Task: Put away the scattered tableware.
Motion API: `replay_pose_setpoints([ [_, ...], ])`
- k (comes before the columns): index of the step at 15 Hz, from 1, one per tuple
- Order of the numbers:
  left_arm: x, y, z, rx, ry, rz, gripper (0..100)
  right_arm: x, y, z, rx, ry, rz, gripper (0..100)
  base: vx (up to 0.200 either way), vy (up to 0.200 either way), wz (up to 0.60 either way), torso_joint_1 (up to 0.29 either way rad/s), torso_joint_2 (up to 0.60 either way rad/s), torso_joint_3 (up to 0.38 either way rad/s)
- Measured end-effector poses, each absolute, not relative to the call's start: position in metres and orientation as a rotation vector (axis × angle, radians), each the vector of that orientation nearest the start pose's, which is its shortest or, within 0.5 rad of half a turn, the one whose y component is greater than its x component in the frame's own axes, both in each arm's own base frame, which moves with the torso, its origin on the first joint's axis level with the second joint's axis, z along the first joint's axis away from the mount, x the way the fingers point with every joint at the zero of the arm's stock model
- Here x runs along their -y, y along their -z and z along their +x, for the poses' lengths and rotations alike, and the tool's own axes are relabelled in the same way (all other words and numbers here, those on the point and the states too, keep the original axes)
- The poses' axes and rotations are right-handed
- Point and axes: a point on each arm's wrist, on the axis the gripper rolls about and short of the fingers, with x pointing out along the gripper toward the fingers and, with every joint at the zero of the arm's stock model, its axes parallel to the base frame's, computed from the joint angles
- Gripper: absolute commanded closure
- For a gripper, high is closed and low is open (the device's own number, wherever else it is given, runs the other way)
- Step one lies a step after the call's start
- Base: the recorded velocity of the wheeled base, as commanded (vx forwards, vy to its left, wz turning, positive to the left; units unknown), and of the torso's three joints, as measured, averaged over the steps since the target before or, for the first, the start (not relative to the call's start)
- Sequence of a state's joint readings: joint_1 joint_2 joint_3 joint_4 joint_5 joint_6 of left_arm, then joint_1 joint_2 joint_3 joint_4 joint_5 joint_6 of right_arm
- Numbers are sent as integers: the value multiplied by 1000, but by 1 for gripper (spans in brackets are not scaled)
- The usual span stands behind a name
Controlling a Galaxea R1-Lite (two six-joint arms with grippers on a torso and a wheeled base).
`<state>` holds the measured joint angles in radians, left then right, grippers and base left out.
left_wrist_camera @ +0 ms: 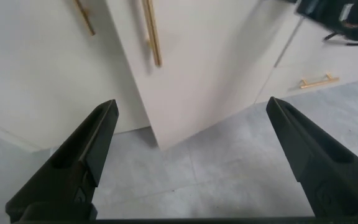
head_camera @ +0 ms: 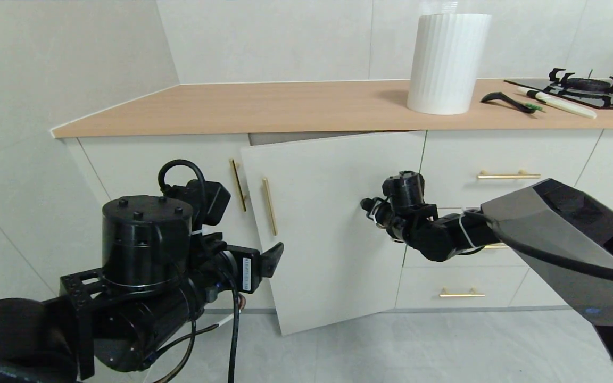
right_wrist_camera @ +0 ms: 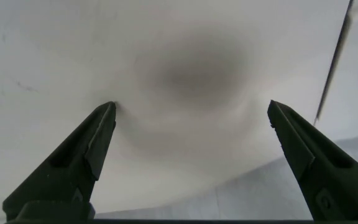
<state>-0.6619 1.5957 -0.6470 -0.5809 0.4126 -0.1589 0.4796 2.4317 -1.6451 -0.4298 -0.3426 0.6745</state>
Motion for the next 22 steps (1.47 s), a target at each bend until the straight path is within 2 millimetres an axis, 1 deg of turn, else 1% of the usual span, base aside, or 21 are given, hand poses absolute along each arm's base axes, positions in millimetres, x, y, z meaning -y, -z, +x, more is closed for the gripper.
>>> replay_pose_setpoints([
  [3, 156, -166, 214, -336, 221, 33, 0, -218, -88, 456, -332, 17, 529, 0, 0, 0, 0, 0, 0, 0],
  [6, 156, -165, 214, -337, 221, 33, 0, -209, -90, 465, -302, 47, 540, 0, 0, 0, 0, 0, 0, 0],
  [14, 156, -165, 214, -338, 222, 39, 0, -204, -89, 476, -274, 70, 546, 0, 0, 0, 0, 0, 0, 0],
  [19, 156, -165, 214, -337, 222, 40, 0, -200, -89, 477, -273, 83, 544, 0, 0, 0, 0, 0, 0, 0],
  [21, 156, -165, 214, -337, 224, 41, 0, -197, -92, 472, -280, 91, 538, 0, 0, 0, 0, 0, 0, 0],
  [22, 155, -165, 214, -336, 225, 47, 0, -195, -98, 466, -284, 91, 535, 0, 0, 0, 0, 0, 0, 0],
])
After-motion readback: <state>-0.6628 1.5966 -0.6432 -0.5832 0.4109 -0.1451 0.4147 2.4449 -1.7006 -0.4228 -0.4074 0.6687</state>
